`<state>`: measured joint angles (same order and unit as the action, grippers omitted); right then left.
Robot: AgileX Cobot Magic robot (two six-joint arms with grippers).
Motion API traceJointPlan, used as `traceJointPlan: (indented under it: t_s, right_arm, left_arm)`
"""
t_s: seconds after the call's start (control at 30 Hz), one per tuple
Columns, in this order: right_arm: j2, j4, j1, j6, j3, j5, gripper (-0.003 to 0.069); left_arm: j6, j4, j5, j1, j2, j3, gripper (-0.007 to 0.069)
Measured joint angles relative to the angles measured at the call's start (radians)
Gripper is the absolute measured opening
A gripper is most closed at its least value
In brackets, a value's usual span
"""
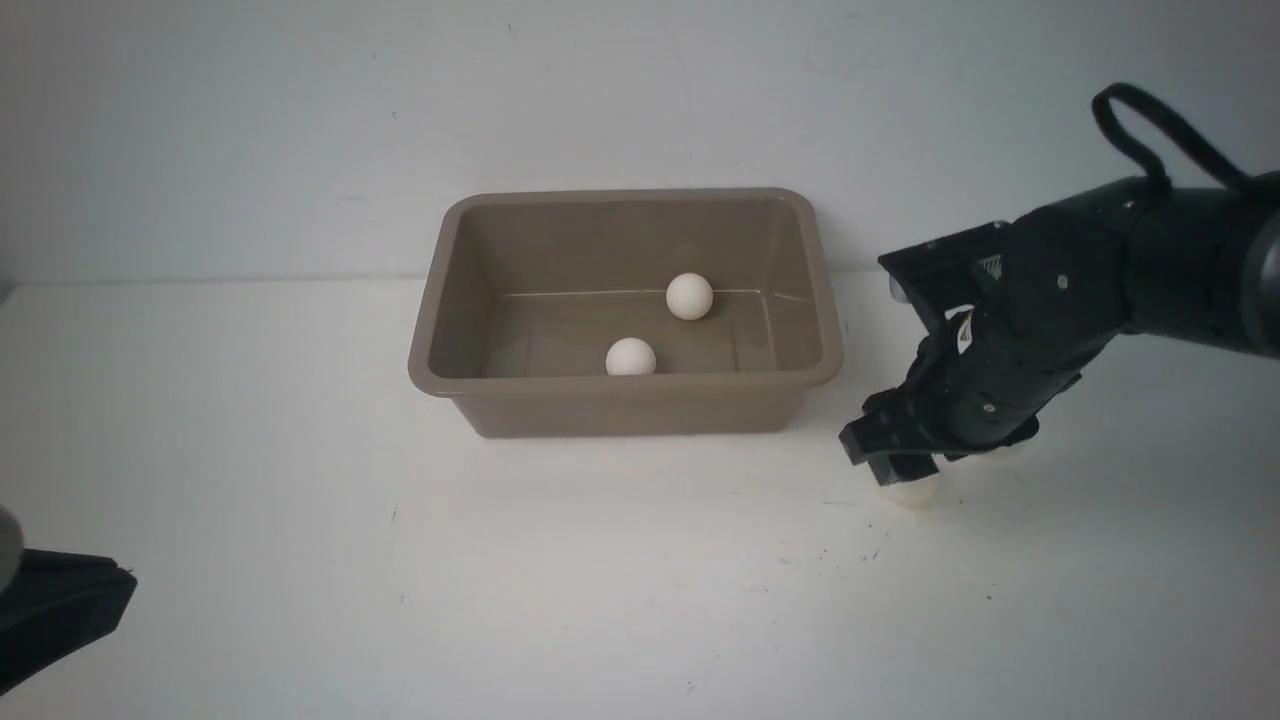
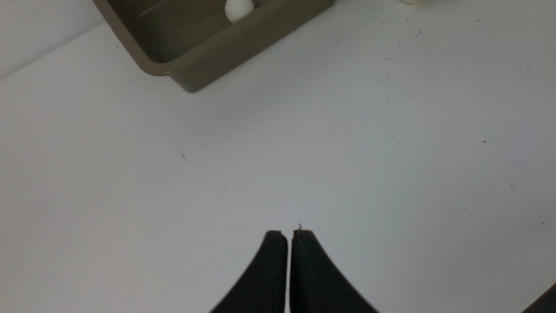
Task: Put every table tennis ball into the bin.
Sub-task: Use the right arm to clamp the table tennis ball closest to it
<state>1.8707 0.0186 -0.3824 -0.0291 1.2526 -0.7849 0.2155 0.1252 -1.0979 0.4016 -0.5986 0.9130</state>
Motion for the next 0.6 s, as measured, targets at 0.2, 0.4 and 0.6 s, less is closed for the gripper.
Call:
traceJointPlan:
  t_s: [0.2,0.4,0.6]
  right_arm:
    - [0.041,0.004,0.0,0.0,0.036,0.003,0.0533]
    - [0.081,0.011,0.0,-0.001,0.058,-0.001,0.0533]
    - [0.113,0.05,0.0,-0.03,0.058,-0.002,0.0524]
  left_arm:
    - [0.0,-0.001,-0.007,0.0,0.013,0.0,-0.0004]
    - [0.0,-0.001,-0.009,0.0,0.016,0.0,-0.0004]
    - [0.0,-0.001,-0.013,0.0,0.016,0.0,-0.0004]
